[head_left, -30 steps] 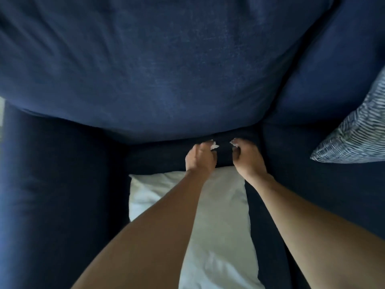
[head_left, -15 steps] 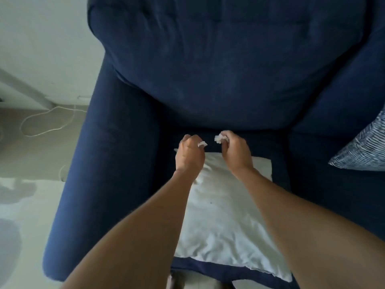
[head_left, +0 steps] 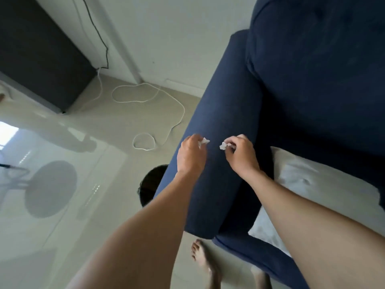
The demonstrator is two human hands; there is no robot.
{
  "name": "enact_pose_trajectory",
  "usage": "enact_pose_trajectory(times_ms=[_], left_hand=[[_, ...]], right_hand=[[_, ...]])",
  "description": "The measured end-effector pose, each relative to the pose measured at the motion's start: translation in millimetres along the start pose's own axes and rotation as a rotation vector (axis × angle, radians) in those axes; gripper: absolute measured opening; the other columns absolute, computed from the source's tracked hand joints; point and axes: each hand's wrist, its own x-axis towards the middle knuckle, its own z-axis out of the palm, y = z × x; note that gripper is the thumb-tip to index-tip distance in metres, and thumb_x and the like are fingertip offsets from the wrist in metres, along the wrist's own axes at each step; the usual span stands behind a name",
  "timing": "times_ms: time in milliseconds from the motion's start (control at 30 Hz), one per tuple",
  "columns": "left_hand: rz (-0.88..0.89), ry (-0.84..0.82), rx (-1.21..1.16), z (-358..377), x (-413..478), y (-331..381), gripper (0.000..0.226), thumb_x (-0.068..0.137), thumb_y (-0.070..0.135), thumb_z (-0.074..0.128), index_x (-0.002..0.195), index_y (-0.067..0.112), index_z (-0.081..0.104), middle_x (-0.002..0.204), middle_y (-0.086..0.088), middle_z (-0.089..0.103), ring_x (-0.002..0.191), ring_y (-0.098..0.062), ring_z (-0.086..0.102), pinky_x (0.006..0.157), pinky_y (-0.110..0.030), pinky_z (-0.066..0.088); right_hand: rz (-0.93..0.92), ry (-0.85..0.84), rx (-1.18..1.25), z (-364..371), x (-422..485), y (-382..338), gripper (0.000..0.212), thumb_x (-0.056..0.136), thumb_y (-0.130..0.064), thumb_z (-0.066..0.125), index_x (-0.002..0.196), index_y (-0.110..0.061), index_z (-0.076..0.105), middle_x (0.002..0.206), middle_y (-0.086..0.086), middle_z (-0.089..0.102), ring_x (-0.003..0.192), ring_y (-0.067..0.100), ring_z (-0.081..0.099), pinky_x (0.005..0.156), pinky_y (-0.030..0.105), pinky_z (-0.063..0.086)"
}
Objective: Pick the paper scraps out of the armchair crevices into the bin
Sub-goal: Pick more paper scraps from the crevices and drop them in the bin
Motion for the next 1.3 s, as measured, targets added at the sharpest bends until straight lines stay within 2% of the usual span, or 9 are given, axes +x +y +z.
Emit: enact_pose_trajectory(times_ms=[133,333,600,700,833,967,1033,1100,1300], left_hand=[[-0.131,0.057,-0.046,-44.4,-1.8,-66.9,0.022,0.092,0.019,0.053,0.109,0.010,0.064,0.109,-0.008,0.065,0.096,-0.030,0.060,0.079,-0.034,0.049],[-0.321,0.074,-0.048,-74.9,-11.2,-147.4,0.020,0.092,0.012,0.050,0.107,0.008,0.063,0.115,-0.010,0.057,0.105,-0.028,0.053,0.082,-0.028,0.038],[-0.504,0.059,-0.107,-92.7,-16.0,-203.3,0.020,0.088,0.010,0.053,0.105,0.009,0.063,0.117,-0.013,0.057,0.109,-0.031,0.053,0.089,-0.031,0.042],[-0.563,-0.008,-0.105,-98.9,-15.5,-205.9,0.017,0.088,0.006,0.051,0.079,0.020,0.054,0.111,-0.016,0.054,0.099,-0.032,0.050,0.087,-0.032,0.043],[-0.605,-0.027,-0.077,-103.3,-13.8,-204.6,0.038,0.091,0.011,0.049,0.062,0.025,0.031,0.100,-0.012,0.052,0.087,-0.022,0.040,0.085,-0.033,0.045],[-0.546,-0.093,0.005,-101.9,-13.1,-183.0,0.019,0.095,0.022,0.047,0.094,0.014,0.064,0.108,-0.011,0.060,0.101,-0.029,0.055,0.086,-0.032,0.044],[-0.501,-0.114,0.046,-98.5,-11.3,-163.9,0.032,0.095,0.026,0.047,0.119,0.011,0.061,0.124,-0.009,0.061,0.115,-0.030,0.057,0.091,-0.033,0.046],[-0.440,-0.137,0.071,-90.8,-6.6,-139.7,0.041,0.095,0.029,0.046,0.133,0.016,0.054,0.134,-0.006,0.057,0.122,-0.027,0.055,0.095,-0.034,0.045],[-0.185,-0.208,0.140,-46.0,7.0,-42.3,0.041,0.096,0.030,0.046,0.134,0.015,0.050,0.138,-0.005,0.049,0.122,-0.025,0.052,0.092,-0.037,0.046]], right_hand=[[-0.065,-0.099,-0.036,57.1,-9.1,-47.5,0.018,0.089,-0.006,0.049,0.093,-0.005,0.067,0.099,0.007,0.058,0.089,0.029,0.061,0.076,0.039,0.054],[-0.131,-0.246,-0.106,127.0,-22.2,-91.7,0.016,0.091,-0.008,0.049,0.094,-0.006,0.065,0.103,0.008,0.063,0.092,0.024,0.060,0.076,0.036,0.054],[-0.111,-0.410,-0.151,185.0,-32.4,-120.6,0.021,0.090,-0.002,0.048,0.098,-0.004,0.068,0.104,0.013,0.068,0.089,0.023,0.061,0.069,0.027,0.047],[-0.048,-0.532,-0.224,187.3,-33.6,-127.0,0.033,0.087,0.009,0.041,0.112,0.002,0.062,0.119,0.019,0.062,0.104,0.034,0.061,0.086,0.042,0.055],[0.011,-0.548,-0.244,180.8,-31.7,-123.2,0.042,0.087,0.011,0.035,0.124,0.002,0.054,0.128,0.021,0.055,0.086,0.031,0.063,0.063,0.036,0.052],[0.018,-0.502,-0.206,163.1,-24.5,-111.5,0.052,0.092,0.006,0.037,0.141,-0.010,0.044,0.150,0.009,0.041,0.110,0.022,0.059,0.079,0.030,0.052],[0.028,-0.464,-0.199,147.2,-19.8,-108.0,0.051,0.094,0.002,0.037,0.144,-0.010,0.040,0.155,0.005,0.034,0.137,0.025,0.041,0.103,0.035,0.045],[0.038,-0.426,-0.201,127.4,-14.9,-102.2,0.050,0.096,-0.002,0.037,0.145,-0.009,0.038,0.157,0.004,0.029,0.143,0.024,0.032,0.113,0.038,0.037],[0.119,-0.288,-0.148,48.9,2.7,-58.2,0.047,0.097,-0.011,0.038,0.144,-0.009,0.039,0.159,0.004,0.024,0.145,0.023,0.028,0.116,0.038,0.030]])
